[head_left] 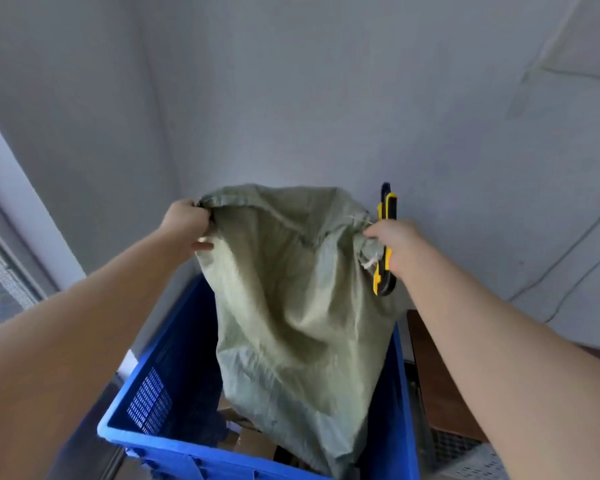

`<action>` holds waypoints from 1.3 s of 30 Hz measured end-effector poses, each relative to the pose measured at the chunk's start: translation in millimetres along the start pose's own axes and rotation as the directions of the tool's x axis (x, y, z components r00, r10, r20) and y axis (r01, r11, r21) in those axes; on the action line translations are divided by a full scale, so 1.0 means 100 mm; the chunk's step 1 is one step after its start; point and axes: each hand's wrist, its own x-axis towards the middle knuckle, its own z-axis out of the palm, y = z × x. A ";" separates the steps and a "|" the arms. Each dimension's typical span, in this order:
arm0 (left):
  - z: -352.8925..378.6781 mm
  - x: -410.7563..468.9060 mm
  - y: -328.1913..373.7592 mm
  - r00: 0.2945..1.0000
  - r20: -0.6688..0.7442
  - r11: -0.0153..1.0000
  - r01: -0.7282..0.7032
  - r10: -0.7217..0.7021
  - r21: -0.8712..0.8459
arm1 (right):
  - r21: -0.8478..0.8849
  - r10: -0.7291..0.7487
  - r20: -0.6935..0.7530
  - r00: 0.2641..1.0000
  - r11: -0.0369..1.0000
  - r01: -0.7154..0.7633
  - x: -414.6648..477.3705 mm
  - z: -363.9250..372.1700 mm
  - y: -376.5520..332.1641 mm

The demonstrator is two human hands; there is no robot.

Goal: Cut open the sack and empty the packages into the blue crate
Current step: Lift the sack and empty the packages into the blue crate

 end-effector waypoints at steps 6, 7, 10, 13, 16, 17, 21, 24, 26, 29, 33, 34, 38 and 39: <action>-0.12 0.07 0.27 0.983 -0.107 0.937 -0.178 0.152 -0.302 | 0.098 -0.241 -0.168 0.956 0.961 0.260 -0.01 -0.10 -0.21; -0.14 0.07 0.23 0.983 -0.125 0.941 -0.168 0.136 -0.293 | 0.084 -0.226 -0.174 0.958 0.966 0.243 0.01 -0.12 -0.17; -0.16 0.10 -0.05 0.989 -0.146 0.972 -0.027 -0.008 -0.235 | 0.067 -0.068 -0.131 0.989 0.995 0.077 0.04 -0.13 0.03; -0.19 0.15 0.08 0.982 -0.187 0.923 -0.089 0.019 -0.373 | 0.112 -0.165 -0.226 0.960 0.975 0.194 0.05 -0.14 -0.08; -0.29 0.19 0.44 0.953 -0.293 0.810 -0.231 0.077 -0.539 | 0.313 -0.291 -0.337 0.895 0.862 0.398 0.00 -0.15 -0.44; -0.30 0.19 0.48 0.947 -0.308 0.817 -0.248 0.091 -0.521 | 0.322 -0.309 -0.330 0.892 0.852 0.414 0.00 -0.14 -0.49; -0.29 0.16 0.46 0.952 -0.283 0.865 -0.234 0.112 -0.444 | 0.306 -0.297 -0.250 0.922 0.879 0.366 -0.11 -0.07 -0.59; -0.41 0.15 0.71 0.928 -0.343 0.759 -0.326 0.144 -0.564 | 0.451 -0.377 -0.320 0.869 0.746 0.490 -0.21 -0.11 -0.94; -0.48 0.13 0.86 0.915 -0.368 0.713 -0.369 0.166 -0.596 | 0.489 -0.424 -0.308 0.852 0.697 0.524 -0.27 -0.13 -1.14; -0.49 0.11 0.90 0.906 -0.377 0.720 -0.392 0.194 -0.573 | 0.503 -0.438 -0.252 0.863 0.702 0.503 -0.33 -0.12 -1.18; -0.58 0.05 1.05 0.892 -0.404 0.634 -0.433 0.202 -0.641 | 0.579 -0.431 -0.244 0.869 0.653 0.487 -0.38 -0.15 -1.26; -0.59 0.03 1.06 0.886 -0.415 0.623 -0.446 0.205 -0.643 | 0.599 -0.424 -0.242 0.873 0.642 0.478 -0.37 -0.17 -1.26; -0.57 0.04 0.85 0.887 -0.413 0.700 -0.430 0.208 -0.570 | 0.561 -0.364 -0.206 0.908 0.717 0.415 -0.24 -0.13 -1.00; -0.55 0.07 0.75 0.896 -0.402 0.741 -0.400 0.191 -0.540 | 0.530 -0.348 -0.178 0.920 0.754 0.388 -0.18 -0.10 -0.86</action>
